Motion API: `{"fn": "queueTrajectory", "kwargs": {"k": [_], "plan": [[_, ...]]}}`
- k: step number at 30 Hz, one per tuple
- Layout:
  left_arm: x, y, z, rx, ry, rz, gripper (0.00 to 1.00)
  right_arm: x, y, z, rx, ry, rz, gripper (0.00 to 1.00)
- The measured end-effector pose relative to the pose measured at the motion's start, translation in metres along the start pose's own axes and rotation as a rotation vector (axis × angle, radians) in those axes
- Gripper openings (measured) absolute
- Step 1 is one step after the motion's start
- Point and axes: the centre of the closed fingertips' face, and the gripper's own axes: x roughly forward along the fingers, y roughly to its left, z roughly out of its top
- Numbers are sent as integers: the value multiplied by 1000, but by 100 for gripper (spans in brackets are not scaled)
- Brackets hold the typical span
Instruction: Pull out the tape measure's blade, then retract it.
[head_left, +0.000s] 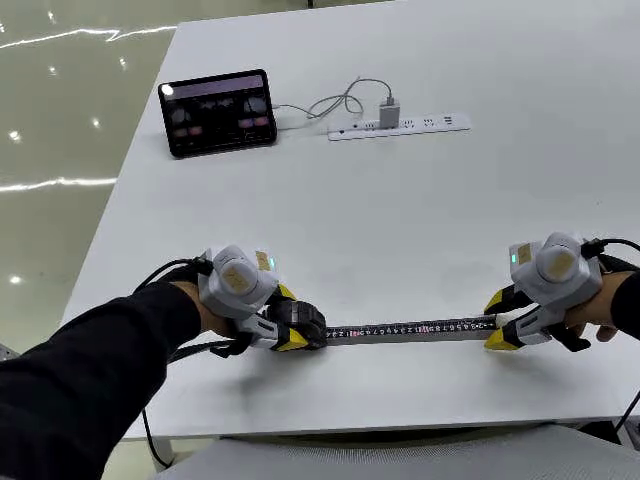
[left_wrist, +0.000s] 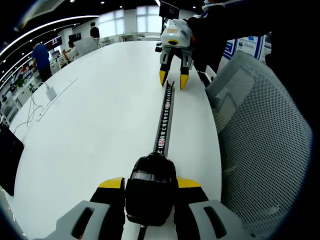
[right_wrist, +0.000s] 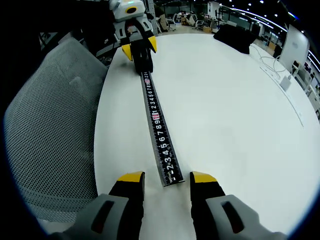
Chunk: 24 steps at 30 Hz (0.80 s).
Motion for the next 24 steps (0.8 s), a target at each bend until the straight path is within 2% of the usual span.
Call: {"fn": "queueTrajectory", "kwargs": {"k": [5, 7, 8, 9, 11, 17, 19, 20, 22, 24], "plan": [[-1, 0, 1, 5, 6, -12, 34, 0, 0, 1, -22, 8, 0, 37], [-1, 0, 0, 6, 23, -25, 34, -1, -4, 5, -60, 1, -31, 40], [-1, 0, 0, 3, 36, -29, 34, -2, -5, 6, -63, -4, -43, 45], [0, 1, 0, -4, 41, -24, 35, -2, -5, 6, -56, -4, -43, 48], [0, 2, 0, 19, 46, -10, 37, -3, -5, 8, -49, -11, -44, 50], [-4, 15, -3, -28, 44, 55, 53, -5, -3, 9, -52, -11, -49, 55], [-6, 19, -7, -68, 53, 77, 63, -6, -1, 8, -48, -7, -46, 56], [-7, 18, -8, -81, 51, 71, 68, -6, -1, 7, -48, -8, -47, 56], [-7, 7, -13, -135, 64, 16, 78, -6, 0, 6, -45, -3, -50, 57], [-8, 7, -15, -126, 65, 29, 84, -7, 0, 4, -19, 3, -56, 59]]}}
